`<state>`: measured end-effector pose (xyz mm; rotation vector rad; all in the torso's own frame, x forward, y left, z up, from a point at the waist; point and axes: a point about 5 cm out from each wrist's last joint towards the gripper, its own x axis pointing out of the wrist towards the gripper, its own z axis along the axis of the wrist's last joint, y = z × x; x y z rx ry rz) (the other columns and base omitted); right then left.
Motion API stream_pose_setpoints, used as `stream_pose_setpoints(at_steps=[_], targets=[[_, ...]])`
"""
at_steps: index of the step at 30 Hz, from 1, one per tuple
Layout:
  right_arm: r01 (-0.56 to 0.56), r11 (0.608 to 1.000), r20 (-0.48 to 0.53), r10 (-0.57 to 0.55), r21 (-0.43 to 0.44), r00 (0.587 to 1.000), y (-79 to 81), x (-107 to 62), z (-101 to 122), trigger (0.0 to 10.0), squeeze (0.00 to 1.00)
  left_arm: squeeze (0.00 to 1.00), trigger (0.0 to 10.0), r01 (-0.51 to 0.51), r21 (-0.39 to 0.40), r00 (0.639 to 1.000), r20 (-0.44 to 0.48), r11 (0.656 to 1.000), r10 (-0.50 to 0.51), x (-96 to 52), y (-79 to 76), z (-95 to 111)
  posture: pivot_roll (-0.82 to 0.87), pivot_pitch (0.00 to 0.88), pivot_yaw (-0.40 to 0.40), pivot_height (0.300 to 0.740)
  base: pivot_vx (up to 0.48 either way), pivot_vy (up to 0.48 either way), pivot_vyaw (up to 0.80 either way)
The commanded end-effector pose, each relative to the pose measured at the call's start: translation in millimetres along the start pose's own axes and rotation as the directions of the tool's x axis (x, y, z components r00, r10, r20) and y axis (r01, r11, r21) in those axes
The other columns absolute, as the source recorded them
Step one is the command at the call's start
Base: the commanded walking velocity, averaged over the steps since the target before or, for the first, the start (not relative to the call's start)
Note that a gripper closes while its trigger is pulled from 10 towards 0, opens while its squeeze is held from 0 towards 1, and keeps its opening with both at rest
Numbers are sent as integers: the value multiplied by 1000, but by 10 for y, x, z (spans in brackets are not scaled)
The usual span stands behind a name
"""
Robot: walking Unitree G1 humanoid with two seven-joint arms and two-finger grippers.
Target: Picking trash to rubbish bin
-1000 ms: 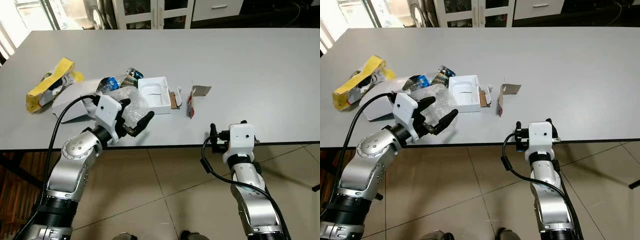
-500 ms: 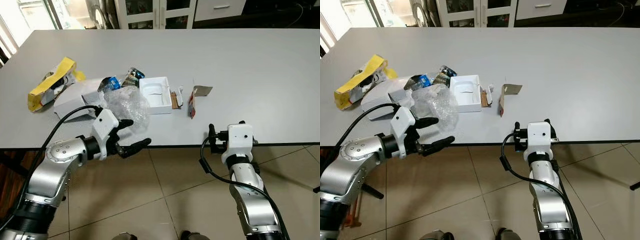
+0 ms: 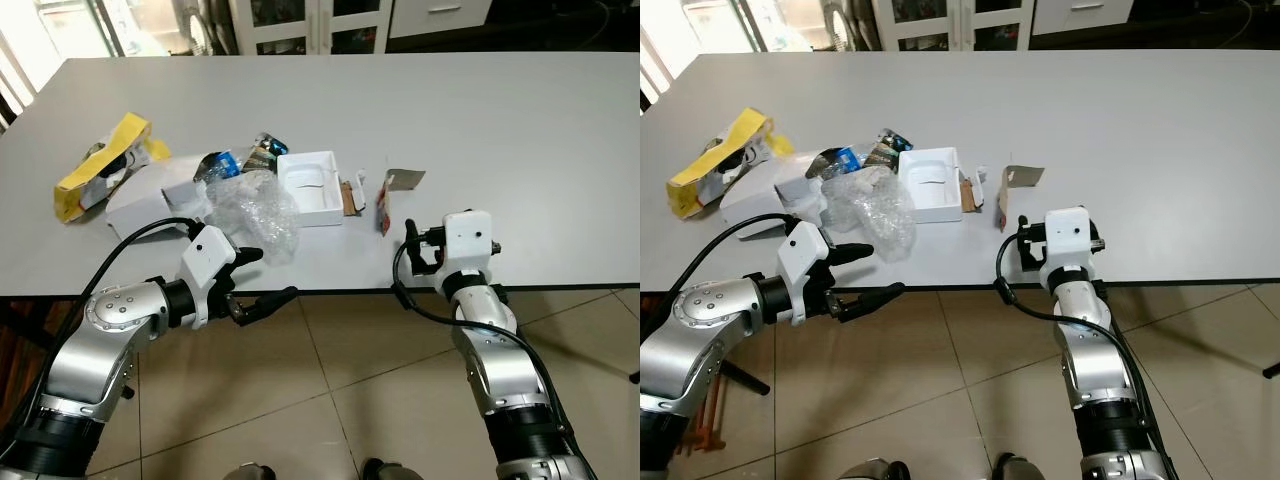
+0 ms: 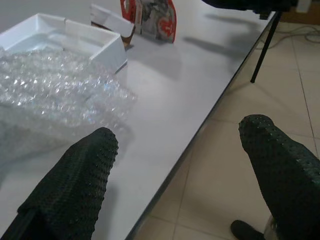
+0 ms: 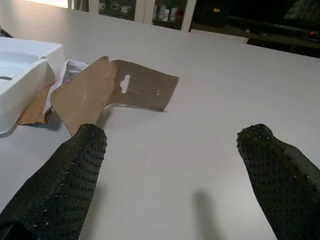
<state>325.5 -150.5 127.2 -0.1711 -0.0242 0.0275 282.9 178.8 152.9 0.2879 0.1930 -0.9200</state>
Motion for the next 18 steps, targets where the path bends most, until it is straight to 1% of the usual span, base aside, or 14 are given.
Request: stream_pose_setpoints(at_steps=[1, 3, 8, 11, 12, 15, 18], targets=[[-6, 1000, -16, 6, 18, 1000, 6, 11, -45, 10000, 0, 0, 10000, 22, 3, 1000, -3, 1000, -22, -33, -29, 14, 82, 171, 23, 740, 0, 0, 0], [-18, 1000, -18, 18, 24, 1000, 29, 38, -45, 10000, 0, 0, 10000, 20, 5, 1000, -11, 1000, -20, -61, -37, 6, 102, 182, 20, 740, 0, 0, 0], [-63, 996, -18, 64, 56, 998, 150, 130, -33, 10000, 0, 0, 10000, 6, 14, 1000, -28, 1000, -6, -175, -45, 18, 140, 193, 18, 740, 0, 0, 0], [-92, 991, -10, 94, 101, 996, 273, 165, -3, 10000, 0, 0, 10000, -11, 20, 999, -36, 1000, 12, -222, -32, 27, 162, 197, 20, 740, 0, 0, 0], [-92, 991, -10, 94, 101, 996, 273, 165, -3, 10000, 0, 0, 10000, -11, 20, 999, -36, 1000, 12, -222, -32, 27, 162, 197, 20, 740, 0, 0, 0], [-118, 987, 2, 119, 112, 993, 379, 180, 23, 10000, 0, 0, 10000, -16, 20, 999, -42, 1000, 17, -249, -37, 28, 169, 197, 20, 740, 0, 0, 0], [-124, 986, 4, 124, 115, 992, 403, 184, 25, 10000, 0, 0, 10000, -17, 19, 999, -45, 1000, 18, -261, -44, 25, 171, 196, 17, 740, 0, 0, 0]])
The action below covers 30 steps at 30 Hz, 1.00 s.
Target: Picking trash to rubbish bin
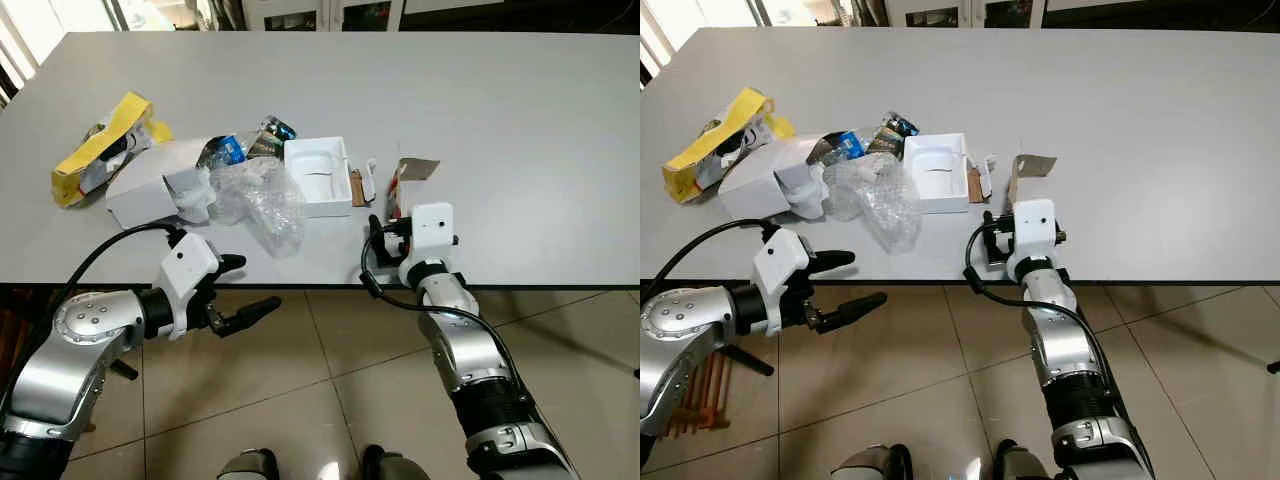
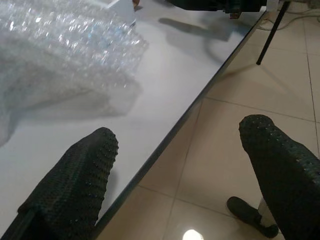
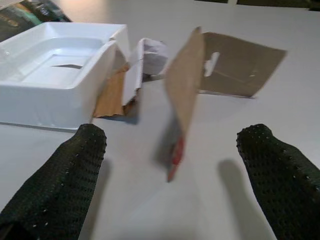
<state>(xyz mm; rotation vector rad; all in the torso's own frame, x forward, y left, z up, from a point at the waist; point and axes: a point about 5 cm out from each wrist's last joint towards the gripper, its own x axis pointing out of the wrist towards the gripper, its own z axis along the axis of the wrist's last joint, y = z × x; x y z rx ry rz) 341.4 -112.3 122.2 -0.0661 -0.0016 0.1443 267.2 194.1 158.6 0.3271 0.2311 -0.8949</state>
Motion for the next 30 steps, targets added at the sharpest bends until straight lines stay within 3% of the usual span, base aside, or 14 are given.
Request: stream_pose_setpoints(at_steps=[1, 15, 30], targets=[[-16, 1000, 12, 16, 6, 1000, 42, 31, 12, 10000, 0, 0, 10000, 0, 4, 1000, 3, 1000, 0, -51, -18, 24, 171, 196, 16, 740, 0, 0, 0], [32, 998, 10, -31, -46, 999, -120, 185, 26, 10000, 0, 0, 10000, -1, -47, 997, 78, 999, 5, -28, -15, 169, 173, 196, 16, 740, 0, 0, 0], [5, 1000, -14, -6, -28, 1000, -75, 283, -27, 10000, 0, 0, 10000, -4, -53, 998, 64, 999, 7, -45, -36, 160, 183, 204, 18, 740, 0, 0, 0]])
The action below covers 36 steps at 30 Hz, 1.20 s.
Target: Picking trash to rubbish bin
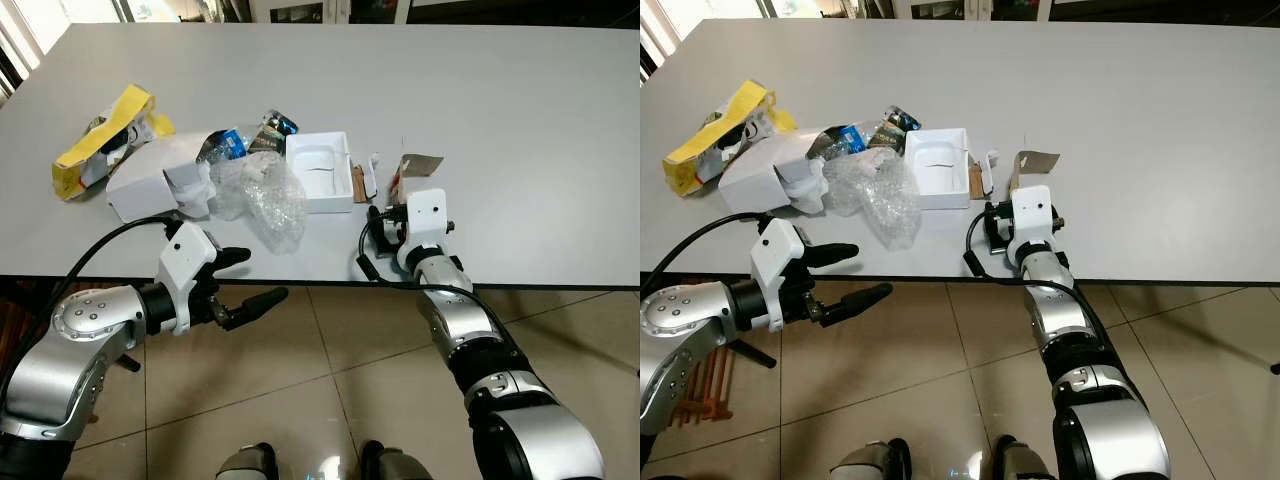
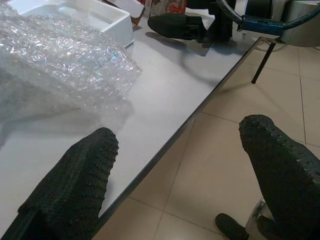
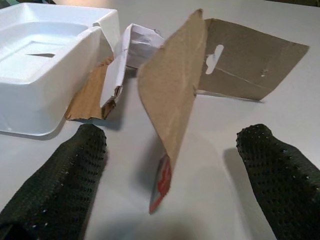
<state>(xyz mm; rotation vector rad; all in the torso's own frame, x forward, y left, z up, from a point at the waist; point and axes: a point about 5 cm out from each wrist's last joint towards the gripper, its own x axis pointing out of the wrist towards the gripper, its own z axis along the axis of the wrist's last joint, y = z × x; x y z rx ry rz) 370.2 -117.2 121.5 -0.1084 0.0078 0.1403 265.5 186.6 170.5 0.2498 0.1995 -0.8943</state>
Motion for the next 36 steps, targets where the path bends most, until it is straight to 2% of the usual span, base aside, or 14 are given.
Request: stream_pose_setpoints(at_steps=[1, 19, 32, 33, 34, 35, 36], targets=[[3, 1000, 3, -3, 10, 1000, 21, 11, -7, 10000, 0, 0, 10000, -5, 2, 1000, 3, 1000, 5, -52, -2, 26, 189, 206, 17, 740, 0, 0, 0], [-7, 1000, 9, 7, -1, 1000, 187, 70, 37, 10000, 0, 0, 10000, -16, 0, 1000, -8, 1000, 16, -80, -11, 18, 205, 217, 16, 740, 0, 0, 0], [56, 997, 11, -55, -50, 998, 110, 118, 81, 10000, 0, 0, 10000, -18, -4, 1000, -6, 1000, 17, -83, -29, 26, 217, 226, 21, 740, 0, 0, 0], [63, 997, 17, -62, -52, 998, 96, 122, 93, 1529, 0, 0, 10000, -18, -4, 1000, -6, 1000, 18, -87, -29, 27, 223, 229, 20, 740, 0, 0, 0], [63, 997, 17, -62, -52, 998, 96, 122, 93, 1529, 0, 0, 10000, -18, -4, 1000, -6, 1000, 18, -87, -29, 27, 223, 229, 20, 740, 0, 0, 0], [73, 996, 26, -71, -51, 997, 73, 131, 115, 0, 0, 0, 10000, -20, -5, 1000, -7, 1000, 20, -91, -32, 27, 223, 229, 20, 740, 0, 0, 0], [76, 996, 29, -75, -52, 997, 63, 136, 126, 0, 0, 0, 10000, -21, -6, 1000, -7, 1000, 21, -91, -34, 26, 223, 229, 20, 740, 0, 0, 0]])
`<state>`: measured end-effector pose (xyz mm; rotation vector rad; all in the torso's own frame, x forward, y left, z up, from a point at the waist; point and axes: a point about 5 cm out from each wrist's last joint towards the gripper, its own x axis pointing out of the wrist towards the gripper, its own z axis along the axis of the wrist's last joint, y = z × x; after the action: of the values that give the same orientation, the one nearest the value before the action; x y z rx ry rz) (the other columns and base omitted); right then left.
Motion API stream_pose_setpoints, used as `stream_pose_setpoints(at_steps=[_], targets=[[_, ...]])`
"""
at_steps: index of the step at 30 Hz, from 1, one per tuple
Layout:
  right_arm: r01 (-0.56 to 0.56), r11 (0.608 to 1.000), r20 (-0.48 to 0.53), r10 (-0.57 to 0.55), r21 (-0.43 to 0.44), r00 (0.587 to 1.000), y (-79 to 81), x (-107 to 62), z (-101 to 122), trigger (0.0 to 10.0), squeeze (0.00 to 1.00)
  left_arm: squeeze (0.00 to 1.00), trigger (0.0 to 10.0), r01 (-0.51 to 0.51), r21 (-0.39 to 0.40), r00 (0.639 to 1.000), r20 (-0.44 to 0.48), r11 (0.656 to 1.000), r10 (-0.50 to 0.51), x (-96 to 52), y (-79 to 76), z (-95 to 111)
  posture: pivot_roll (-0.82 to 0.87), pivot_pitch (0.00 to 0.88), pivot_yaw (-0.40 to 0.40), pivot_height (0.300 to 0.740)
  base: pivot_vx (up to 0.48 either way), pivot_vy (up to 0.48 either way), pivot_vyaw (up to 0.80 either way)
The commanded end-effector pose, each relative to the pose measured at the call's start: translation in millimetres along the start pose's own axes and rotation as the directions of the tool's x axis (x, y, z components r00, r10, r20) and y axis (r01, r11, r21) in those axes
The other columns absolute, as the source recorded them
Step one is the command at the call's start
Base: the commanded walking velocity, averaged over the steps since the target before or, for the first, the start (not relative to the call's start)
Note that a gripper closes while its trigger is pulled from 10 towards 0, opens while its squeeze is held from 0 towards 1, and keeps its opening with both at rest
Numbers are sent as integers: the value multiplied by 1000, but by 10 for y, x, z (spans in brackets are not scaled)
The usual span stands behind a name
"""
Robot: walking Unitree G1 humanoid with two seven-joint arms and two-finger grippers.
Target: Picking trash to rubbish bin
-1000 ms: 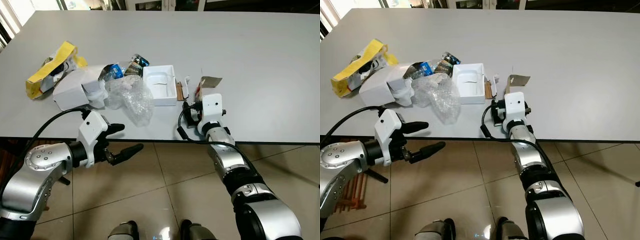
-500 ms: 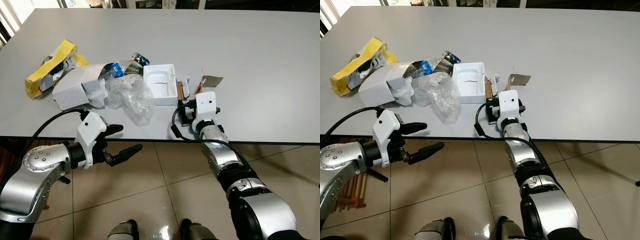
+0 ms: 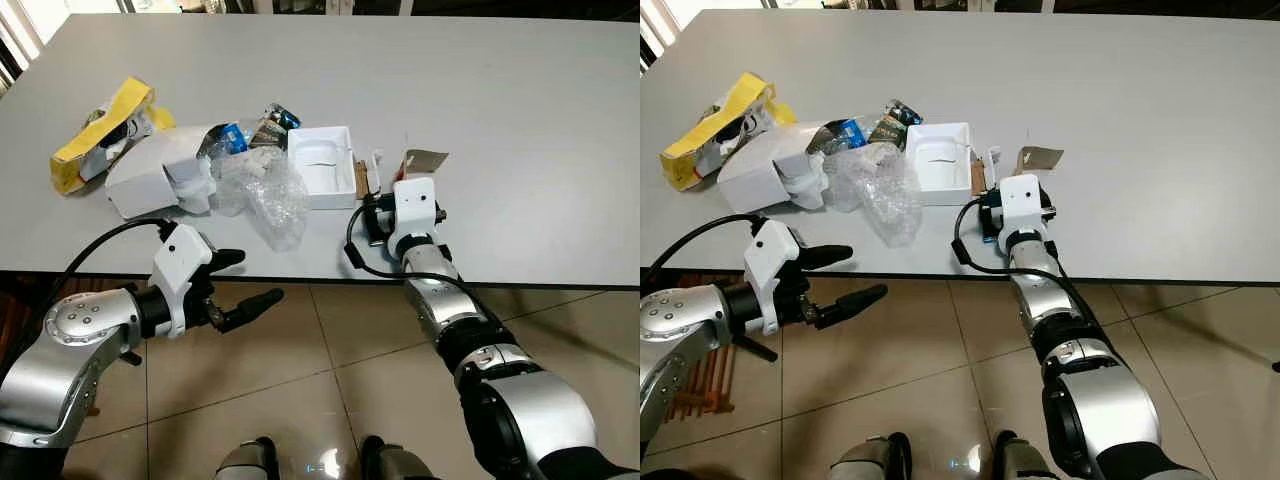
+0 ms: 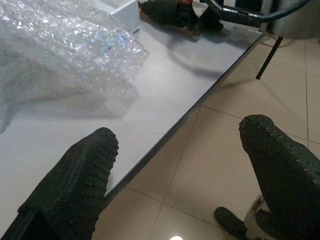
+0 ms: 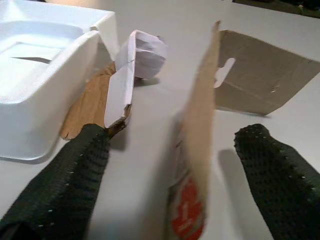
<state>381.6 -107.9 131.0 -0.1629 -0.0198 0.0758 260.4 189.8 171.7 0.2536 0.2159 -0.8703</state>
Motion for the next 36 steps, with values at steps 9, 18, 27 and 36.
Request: stream_pose_setpoints(at_steps=[9, 18, 27, 36], targets=[[14, 1000, 25, -14, 7, 1000, -9, 54, 101, 0, 0, 0, 10000, -1, -4, 1000, 10, 1000, 1, -38, -24, 26, 228, 230, 20, 740, 0, 0, 0], [2, 1000, 31, -2, 9, 1000, 33, 56, 114, 0, 0, 0, 10000, -6, -3, 1000, 9, 1000, 6, -37, -28, 27, 231, 233, 19, 740, 0, 0, 0], [-3, 1000, 30, 3, 10, 1000, 43, 54, 109, 0, 0, 0, 10000, -8, -2, 1000, 5, 1000, 9, -46, -36, 26, 234, 237, 19, 740, 0, 0, 0], [1, 1000, 27, -1, 5, 1000, 38, 52, 100, 0, 0, 0, 10000, -10, -1, 1000, 4, 1000, 10, -47, -31, 26, 234, 237, 19, 740, 0, 0, 0]])
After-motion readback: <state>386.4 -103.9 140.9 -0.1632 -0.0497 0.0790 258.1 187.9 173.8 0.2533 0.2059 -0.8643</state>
